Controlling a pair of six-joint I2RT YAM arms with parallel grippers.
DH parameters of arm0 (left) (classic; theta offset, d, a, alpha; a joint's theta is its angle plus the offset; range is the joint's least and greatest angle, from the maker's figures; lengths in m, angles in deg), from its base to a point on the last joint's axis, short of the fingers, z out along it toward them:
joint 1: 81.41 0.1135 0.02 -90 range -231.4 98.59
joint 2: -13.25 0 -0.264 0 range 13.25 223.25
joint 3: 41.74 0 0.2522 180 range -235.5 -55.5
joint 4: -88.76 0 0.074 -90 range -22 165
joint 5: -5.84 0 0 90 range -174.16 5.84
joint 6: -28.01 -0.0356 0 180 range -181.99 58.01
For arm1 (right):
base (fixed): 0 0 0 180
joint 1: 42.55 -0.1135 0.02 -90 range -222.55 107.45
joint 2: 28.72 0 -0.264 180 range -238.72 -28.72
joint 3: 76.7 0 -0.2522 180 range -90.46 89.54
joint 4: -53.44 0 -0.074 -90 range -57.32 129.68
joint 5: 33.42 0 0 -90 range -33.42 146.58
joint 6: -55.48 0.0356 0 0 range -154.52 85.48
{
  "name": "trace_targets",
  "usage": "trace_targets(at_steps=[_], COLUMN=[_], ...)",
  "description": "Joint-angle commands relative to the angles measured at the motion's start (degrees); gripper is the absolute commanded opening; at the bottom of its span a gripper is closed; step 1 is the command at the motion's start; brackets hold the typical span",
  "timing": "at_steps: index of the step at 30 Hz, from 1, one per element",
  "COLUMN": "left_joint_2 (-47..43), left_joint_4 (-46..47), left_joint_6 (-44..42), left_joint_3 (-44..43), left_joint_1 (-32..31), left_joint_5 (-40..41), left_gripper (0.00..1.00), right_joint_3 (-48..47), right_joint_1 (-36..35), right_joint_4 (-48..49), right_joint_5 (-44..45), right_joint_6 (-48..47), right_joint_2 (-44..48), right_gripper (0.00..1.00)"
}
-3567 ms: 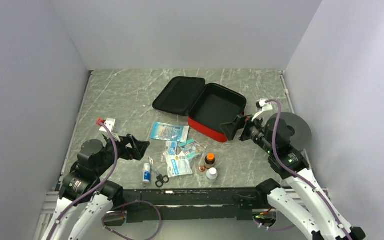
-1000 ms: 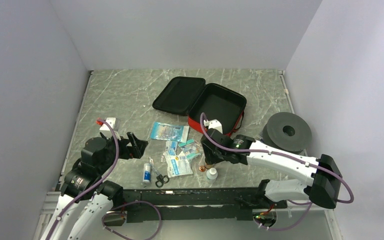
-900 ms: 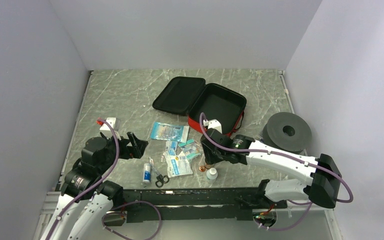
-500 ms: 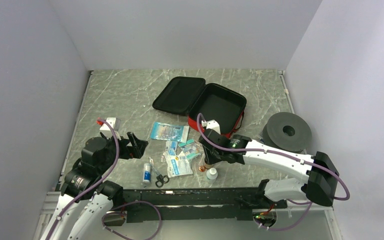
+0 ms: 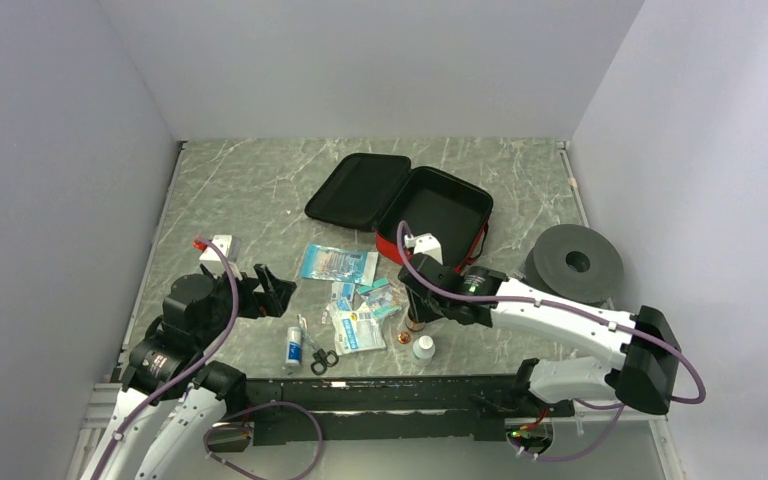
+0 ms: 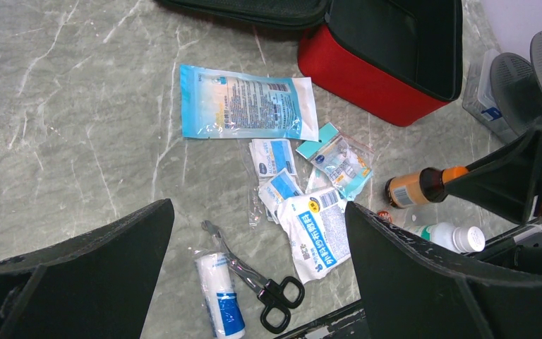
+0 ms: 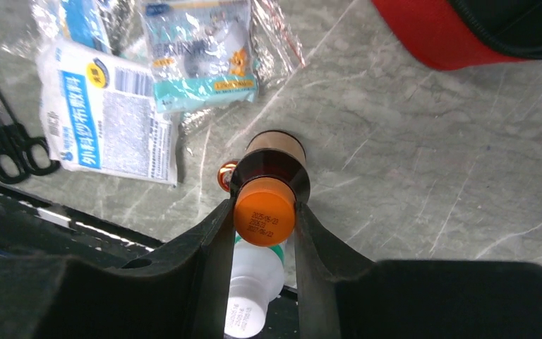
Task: Organize the medicine kit
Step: Pick up the pill bottle at the center of the board, then place the pill bottle in the medicine box.
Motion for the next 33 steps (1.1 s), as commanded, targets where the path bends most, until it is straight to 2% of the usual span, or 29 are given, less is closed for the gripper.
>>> trace_targets(at_steps=[1, 10, 16, 21, 25, 33], left_joint_2=[0.6, 0.8, 0.9, 0.7, 0.6, 1.1], left_joint_4=[0.8, 0.8, 1.0, 1.0, 1.2, 1.2], left_joint_6=[0.7, 0.7, 0.7, 0.7, 0.7, 0.5], left_joint_3=[-1.9, -1.9, -1.9, -1.9, -1.7, -1.8], left_joint_1=[-0.2, -0.2, -0.2, -0.2, -0.2, -0.2], left_joint_5=[0.5, 0.3, 0.1, -0.1, -0.5, -0.8], left_gripper=[0.99, 0.99, 0.99, 0.99, 0.99, 0.99], right_joint_3=[-6.0, -11.1, -14.2, -12.1, -9.8, -5.5], right_joint_1=[-0.3, 1.4, 5.7, 16.7, 22.6, 28.4], right_joint_4=[-1.0, 1.1, 6.3, 13.9, 20.5, 32.5], right_joint_5=[5.3, 13.5, 14.3, 5.5, 1.0, -7.8], right_joint_6=[-0.6, -2.5, -3.6, -3.4, -1.6, 5.7], right_joint_2=[3.4, 6.3, 6.6, 7.5, 6.9, 2.8], right_gripper=[0.0, 0.0, 0.0, 0.0, 0.0, 0.0])
